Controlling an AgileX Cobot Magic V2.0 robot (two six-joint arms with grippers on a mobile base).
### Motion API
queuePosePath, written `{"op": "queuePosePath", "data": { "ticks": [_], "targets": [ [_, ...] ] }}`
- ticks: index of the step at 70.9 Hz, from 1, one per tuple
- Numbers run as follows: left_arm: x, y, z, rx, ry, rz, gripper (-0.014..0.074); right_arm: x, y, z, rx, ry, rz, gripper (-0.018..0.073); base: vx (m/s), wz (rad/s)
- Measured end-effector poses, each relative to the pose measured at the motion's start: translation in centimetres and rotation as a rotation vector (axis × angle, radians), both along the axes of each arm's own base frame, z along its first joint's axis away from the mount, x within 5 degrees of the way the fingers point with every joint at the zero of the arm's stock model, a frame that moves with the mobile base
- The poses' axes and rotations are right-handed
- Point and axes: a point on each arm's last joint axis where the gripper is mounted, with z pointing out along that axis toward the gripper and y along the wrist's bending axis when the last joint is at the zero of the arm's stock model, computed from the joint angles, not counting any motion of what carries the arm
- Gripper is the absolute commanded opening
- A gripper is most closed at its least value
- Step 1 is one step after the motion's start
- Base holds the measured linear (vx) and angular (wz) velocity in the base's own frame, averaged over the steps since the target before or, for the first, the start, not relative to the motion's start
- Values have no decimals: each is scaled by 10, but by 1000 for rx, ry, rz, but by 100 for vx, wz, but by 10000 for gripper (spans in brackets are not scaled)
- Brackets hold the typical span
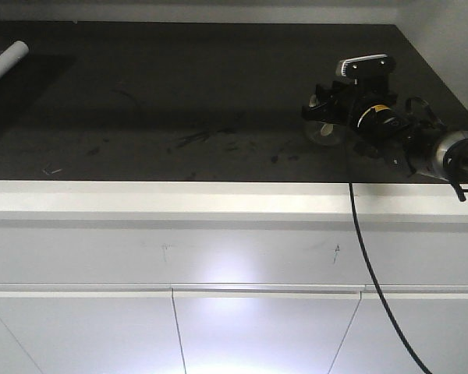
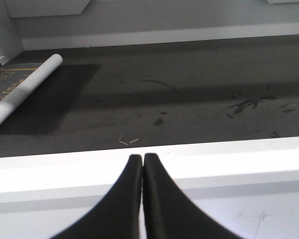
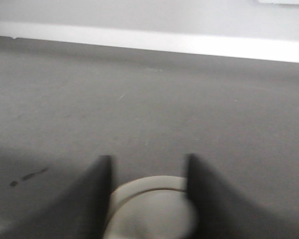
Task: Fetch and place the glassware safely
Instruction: 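Reach the right gripper over the white-lidded glass jar, then close the right gripper on the jar's white lid and lift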
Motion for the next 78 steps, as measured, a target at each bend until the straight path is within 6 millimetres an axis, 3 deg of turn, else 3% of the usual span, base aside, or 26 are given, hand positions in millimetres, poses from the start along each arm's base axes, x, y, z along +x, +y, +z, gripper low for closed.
{"op": "queuePosePath", "data": {
  "ticks": [30, 50, 60, 78],
  "targets": [
    [0, 0, 0, 0, 0, 0, -7, -2, -2, 6, -12, 19, -14, -8, 0, 0],
    [0, 0, 0, 0, 0, 0, -7, -13, 8, 41, -13, -25, 22, -6, 0, 0],
    [0, 0, 0, 0, 0, 0, -7, -32, 28, 52, -35, -28, 104, -3, 0, 0],
    [0, 0, 0, 0, 0, 0, -7, -91, 53, 54, -21, -22, 237, -3, 0, 0]
  ]
}}
